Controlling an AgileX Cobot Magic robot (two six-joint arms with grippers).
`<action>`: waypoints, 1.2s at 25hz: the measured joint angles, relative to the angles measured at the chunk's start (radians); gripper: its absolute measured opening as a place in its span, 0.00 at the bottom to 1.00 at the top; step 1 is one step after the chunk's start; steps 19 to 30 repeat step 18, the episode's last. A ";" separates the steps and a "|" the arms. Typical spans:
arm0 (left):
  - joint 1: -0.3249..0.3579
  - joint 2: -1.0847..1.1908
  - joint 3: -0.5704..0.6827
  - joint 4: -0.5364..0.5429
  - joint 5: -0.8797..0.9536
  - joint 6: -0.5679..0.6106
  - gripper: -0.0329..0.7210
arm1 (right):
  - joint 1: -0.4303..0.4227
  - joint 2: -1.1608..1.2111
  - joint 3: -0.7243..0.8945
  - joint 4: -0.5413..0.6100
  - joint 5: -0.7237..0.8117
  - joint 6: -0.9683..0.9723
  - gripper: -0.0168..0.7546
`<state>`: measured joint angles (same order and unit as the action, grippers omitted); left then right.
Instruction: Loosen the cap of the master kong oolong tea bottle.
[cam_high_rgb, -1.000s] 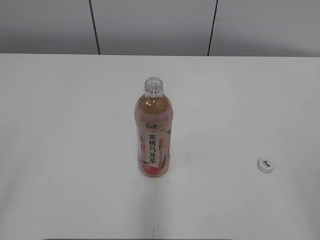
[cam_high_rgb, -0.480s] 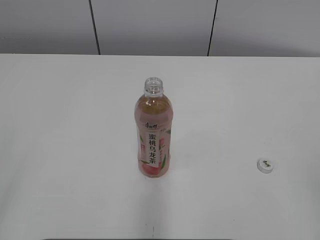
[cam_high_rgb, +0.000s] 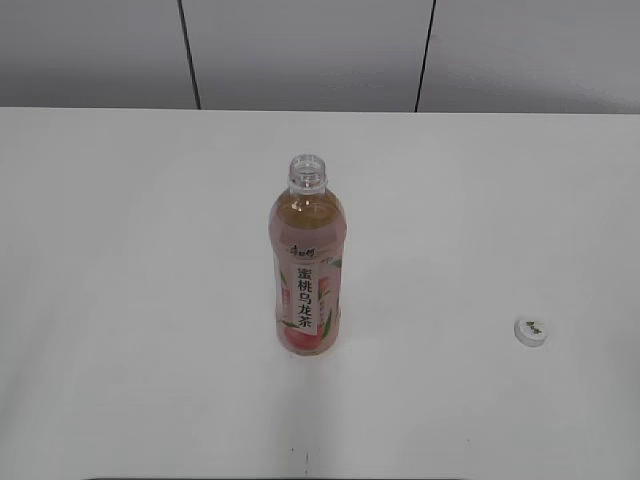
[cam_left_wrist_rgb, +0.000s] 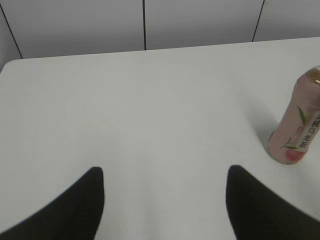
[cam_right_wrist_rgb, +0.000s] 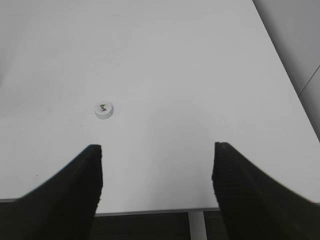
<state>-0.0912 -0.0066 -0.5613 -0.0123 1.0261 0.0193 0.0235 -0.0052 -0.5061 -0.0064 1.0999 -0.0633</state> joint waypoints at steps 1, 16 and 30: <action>0.000 0.000 0.000 0.000 0.000 0.000 0.66 | 0.000 0.000 0.000 0.000 0.000 0.000 0.69; 0.000 0.000 0.000 0.000 0.000 0.000 0.66 | 0.000 0.000 0.000 0.000 0.000 0.001 0.69; 0.000 0.000 0.000 0.000 0.000 0.000 0.66 | 0.000 0.000 0.000 0.000 0.000 0.001 0.69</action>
